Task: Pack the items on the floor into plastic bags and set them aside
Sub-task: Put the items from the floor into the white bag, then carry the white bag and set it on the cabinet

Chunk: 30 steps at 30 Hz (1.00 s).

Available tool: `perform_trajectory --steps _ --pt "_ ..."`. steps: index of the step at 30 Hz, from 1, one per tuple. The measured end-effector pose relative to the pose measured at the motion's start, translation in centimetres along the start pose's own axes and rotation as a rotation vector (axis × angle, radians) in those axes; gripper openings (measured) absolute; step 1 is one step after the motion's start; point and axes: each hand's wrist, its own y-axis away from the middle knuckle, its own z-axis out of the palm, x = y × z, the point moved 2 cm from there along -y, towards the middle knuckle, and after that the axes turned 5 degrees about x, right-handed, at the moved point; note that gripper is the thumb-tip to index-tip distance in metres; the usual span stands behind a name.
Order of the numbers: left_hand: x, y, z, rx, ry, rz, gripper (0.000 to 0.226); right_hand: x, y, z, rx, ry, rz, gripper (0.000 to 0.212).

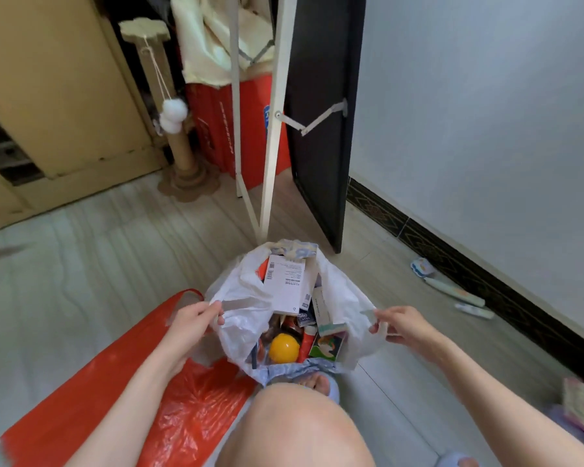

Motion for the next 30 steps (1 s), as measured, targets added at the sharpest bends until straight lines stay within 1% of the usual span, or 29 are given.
perform_trajectory --steps 2,6,8,12,15,17,19,21,23,25,27,28,30 --pt "1.6 1.9 0.5 -0.026 -0.003 0.106 0.032 -1.9 2.0 -0.3 -0.036 0.029 -0.046 0.018" --pt "6.3 4.4 -0.1 0.033 0.076 0.301 0.028 -7.5 5.6 -2.7 0.061 -0.061 -0.172 0.021" --pt "7.9 5.4 -0.4 0.029 0.056 0.371 0.027 -9.4 7.3 -3.7 0.018 -0.028 -0.213 0.023" --pt "8.9 5.8 0.5 -0.026 0.041 0.369 0.023 -10.0 8.5 -3.9 -0.097 0.054 -0.218 0.025" --pt "10.8 4.7 2.3 0.014 0.015 0.406 0.019 -9.5 7.0 -4.6 -0.172 0.073 -0.167 0.025" --pt "11.8 3.4 3.5 0.041 -0.011 0.434 0.017 -9.8 5.3 -5.2 -0.242 0.04 -0.15 0.025" --pt "12.3 1.5 4.7 0.035 -0.02 0.427 0.016 -10.4 2.9 -5.5 -0.315 -0.044 -0.144 0.026" --pt "12.7 -0.3 5.5 0.032 -0.075 0.403 0.015 -10.7 0.9 -5.3 -0.404 -0.16 -0.114 0.026" --pt "12.9 -1.2 5.8 0.018 -0.151 0.347 0.015 -10.4 0.1 -4.9 -0.487 -0.254 -0.036 0.027" --pt "13.0 -1.3 5.2 -0.03 -0.17 0.216 0.018 -10.3 0.5 -4.7 -0.512 -0.249 0.028 0.027" --pt "13.0 -0.3 4.2 -0.09 -0.091 -0.001 0.02 -10.9 1.7 -4.6 -0.44 -0.204 0.074 0.025" --pt "13.0 0.4 3.6 -0.088 -0.014 -0.117 0.019 -11.4 2.3 -4.7 -0.358 -0.201 0.086 0.024" --pt "13.2 2.0 2.2 0.02 0.084 -0.271 0.019 -12.9 4.1 -4.7 -0.173 -0.276 0.113 0.024"
